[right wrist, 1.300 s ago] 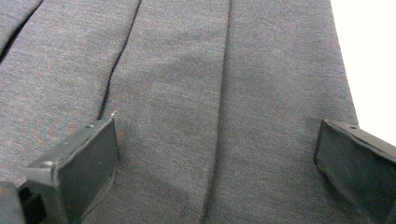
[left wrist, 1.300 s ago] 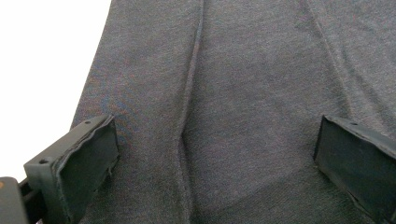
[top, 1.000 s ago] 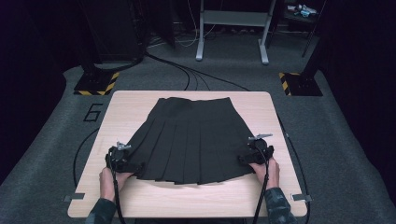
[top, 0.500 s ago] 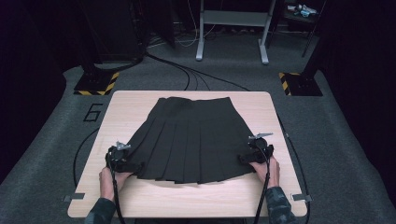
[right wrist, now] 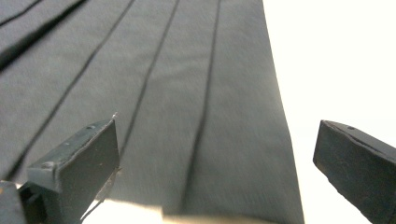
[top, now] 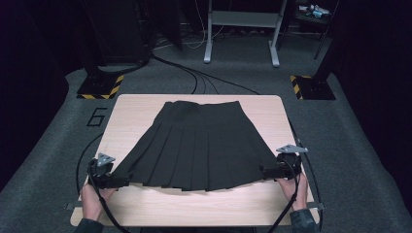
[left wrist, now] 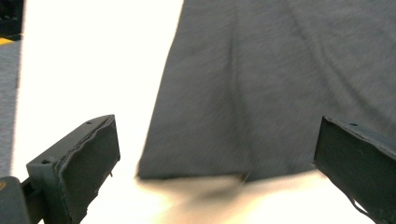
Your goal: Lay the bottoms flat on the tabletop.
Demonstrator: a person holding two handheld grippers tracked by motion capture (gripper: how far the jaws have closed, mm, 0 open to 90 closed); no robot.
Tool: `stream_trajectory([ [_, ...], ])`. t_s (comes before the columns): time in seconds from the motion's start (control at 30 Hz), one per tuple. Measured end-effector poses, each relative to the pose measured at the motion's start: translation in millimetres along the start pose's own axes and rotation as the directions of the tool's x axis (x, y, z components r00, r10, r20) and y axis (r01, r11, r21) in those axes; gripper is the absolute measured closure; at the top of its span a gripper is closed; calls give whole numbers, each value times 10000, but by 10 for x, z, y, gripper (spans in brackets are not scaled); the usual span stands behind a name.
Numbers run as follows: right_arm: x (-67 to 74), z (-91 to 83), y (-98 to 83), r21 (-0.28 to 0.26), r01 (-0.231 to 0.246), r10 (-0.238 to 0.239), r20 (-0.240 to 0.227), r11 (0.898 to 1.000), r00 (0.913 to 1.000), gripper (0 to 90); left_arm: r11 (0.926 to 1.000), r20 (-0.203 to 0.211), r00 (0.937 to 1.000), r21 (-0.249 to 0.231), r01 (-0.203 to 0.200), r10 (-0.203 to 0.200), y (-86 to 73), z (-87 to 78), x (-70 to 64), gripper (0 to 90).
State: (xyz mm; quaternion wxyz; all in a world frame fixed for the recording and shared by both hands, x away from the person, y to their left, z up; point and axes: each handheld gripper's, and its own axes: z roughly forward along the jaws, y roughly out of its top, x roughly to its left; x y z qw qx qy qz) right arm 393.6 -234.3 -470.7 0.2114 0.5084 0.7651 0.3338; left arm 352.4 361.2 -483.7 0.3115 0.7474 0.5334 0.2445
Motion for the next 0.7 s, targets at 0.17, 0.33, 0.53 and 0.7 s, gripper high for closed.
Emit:
stream_trajectory([
  [0.17,-115,-52,-296,207,-236,235,27,9995,9997,0,9996,92,9999,263,114,-116,-246,-17,165,0],
  [0.33,-207,3,-582,720,-365,338,380,9967,9987,0,9995,47,10000,313,-79,77,-413,36,238,0],
  [0.53,-223,36,-767,247,167,-168,36,9996,9999,0,10000,460,9989,42,44,-46,-557,147,279,0],
  [0.7,-226,29,-782,148,185,-185,1,9997,9998,0,9998,541,9985,179,6,-16,-534,157,306,0],
])
